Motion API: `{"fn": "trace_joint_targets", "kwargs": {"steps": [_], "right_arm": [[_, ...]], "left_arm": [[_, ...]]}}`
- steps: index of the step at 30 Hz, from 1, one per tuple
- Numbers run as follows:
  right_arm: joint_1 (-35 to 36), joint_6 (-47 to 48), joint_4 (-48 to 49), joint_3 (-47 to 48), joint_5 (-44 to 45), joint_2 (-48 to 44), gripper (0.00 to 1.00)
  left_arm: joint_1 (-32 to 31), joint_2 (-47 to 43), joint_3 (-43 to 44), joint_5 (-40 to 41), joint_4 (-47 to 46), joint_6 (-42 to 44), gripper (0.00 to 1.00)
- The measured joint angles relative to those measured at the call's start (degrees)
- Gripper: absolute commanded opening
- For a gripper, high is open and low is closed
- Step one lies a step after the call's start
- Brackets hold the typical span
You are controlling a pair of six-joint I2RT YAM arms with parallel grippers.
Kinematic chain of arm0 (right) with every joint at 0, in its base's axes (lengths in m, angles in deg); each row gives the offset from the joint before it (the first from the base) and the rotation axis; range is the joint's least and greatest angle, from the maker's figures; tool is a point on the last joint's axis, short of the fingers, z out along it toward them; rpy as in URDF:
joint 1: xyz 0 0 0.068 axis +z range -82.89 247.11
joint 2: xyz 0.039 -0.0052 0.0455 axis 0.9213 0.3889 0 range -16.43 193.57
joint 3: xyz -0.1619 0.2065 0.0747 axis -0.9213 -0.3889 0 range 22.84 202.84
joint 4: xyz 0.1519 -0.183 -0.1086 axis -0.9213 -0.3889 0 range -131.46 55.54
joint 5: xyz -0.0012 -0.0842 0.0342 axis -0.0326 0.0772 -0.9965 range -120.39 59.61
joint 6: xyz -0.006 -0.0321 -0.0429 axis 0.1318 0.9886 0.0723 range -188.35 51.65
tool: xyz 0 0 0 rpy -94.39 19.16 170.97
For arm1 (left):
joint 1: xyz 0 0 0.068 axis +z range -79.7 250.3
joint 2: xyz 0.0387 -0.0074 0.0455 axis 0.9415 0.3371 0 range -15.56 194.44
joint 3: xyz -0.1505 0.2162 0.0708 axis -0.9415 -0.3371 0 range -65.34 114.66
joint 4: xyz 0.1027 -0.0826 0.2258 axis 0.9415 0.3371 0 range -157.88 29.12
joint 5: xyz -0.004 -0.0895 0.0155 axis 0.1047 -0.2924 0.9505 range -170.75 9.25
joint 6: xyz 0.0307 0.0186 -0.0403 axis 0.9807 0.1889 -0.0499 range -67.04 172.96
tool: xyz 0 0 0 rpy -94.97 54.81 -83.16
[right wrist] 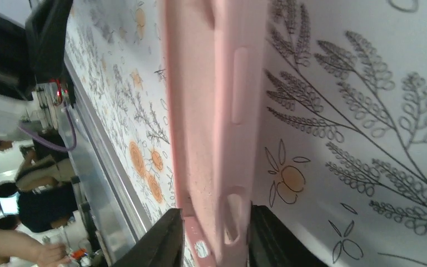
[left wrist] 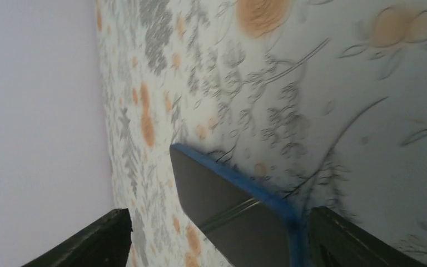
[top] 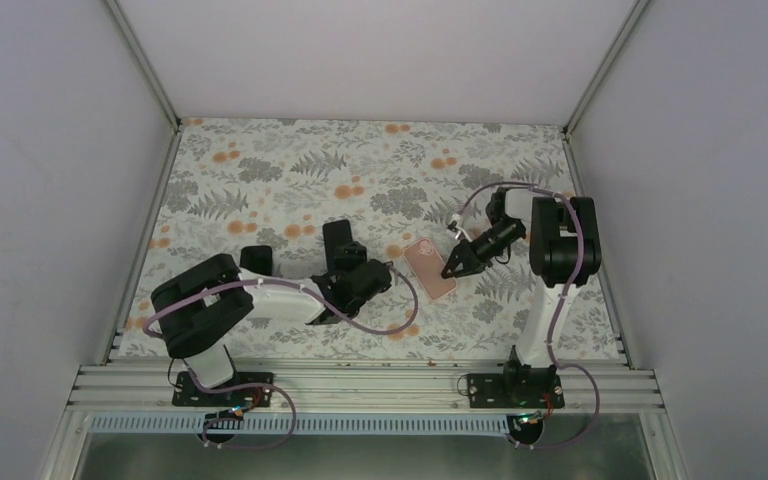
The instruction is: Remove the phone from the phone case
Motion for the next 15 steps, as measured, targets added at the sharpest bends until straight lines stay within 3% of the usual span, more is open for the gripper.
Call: {"fn": "trace_joint_targets", "kwargs": {"steps": [1,4,7,11,14,15], "right_arm": [[-0.02,-0.37,0.15,-0.28,0.24,0.07,0.58],[-0.31,-0.55,0.31,-0.35,0.92,-0.04,0.98],[-0.66,-0.48,-1.70,0.52,0.90,-1.49,1.00],[-0.63,-1.16,-0.81,5.51,8.46,-4.90,1.00],[1.03,-1.42,0.57,12.44,13.75,-7.69,1.00],[2.47,-1.36,1.44,14.47,15.34,-8.94,1.00]], "left_arm": [[-0.61,0.00,0.02,-0.74,0.79,0.00,0.99],[-2.40,-0.61,0.31,-3.80,4.50,-1.51,1.00],[-3.54,-2.73,1.79,-8.11,10.34,-3.43,1.00],[-2.95,-9.73,7.50,-17.77,18.73,-4.94,1.00],[2.03,-14.97,13.94,-24.13,21.94,-4.61,0.99],[5.14,-16.22,16.28,-26.21,22.32,-4.31,0.93]]}}
